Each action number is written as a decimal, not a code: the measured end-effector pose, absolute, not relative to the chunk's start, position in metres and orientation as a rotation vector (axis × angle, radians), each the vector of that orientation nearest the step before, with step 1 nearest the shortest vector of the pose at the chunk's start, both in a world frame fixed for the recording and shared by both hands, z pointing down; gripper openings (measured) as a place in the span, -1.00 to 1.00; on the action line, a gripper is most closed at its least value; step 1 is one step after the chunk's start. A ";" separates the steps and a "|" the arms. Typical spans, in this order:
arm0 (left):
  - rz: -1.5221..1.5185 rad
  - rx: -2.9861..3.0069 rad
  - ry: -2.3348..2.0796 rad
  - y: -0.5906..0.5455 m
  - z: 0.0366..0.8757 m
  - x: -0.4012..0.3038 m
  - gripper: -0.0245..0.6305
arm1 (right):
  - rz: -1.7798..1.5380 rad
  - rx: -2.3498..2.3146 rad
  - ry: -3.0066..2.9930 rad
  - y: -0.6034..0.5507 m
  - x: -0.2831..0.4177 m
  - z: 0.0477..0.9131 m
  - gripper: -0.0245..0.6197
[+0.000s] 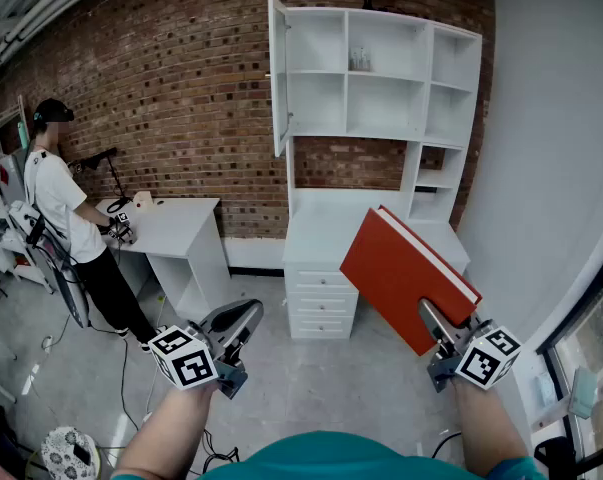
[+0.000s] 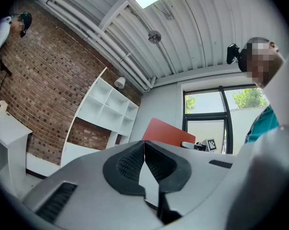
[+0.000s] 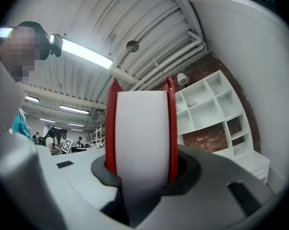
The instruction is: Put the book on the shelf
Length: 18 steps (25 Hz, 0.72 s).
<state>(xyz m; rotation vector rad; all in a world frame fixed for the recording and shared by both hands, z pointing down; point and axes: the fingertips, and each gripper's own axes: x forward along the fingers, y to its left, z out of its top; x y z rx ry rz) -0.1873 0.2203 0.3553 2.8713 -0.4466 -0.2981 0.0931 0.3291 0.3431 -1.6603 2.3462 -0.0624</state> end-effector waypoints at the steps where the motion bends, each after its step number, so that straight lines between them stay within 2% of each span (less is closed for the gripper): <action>1: -0.299 2.874 -0.443 0.220 0.355 -0.184 -0.87 | -0.063 -1.657 2.347 0.329 0.095 0.343 -0.40; 18: -0.290 2.886 -0.489 0.251 0.346 -0.125 -0.87 | -0.091 -1.568 2.373 0.349 0.146 0.338 -0.39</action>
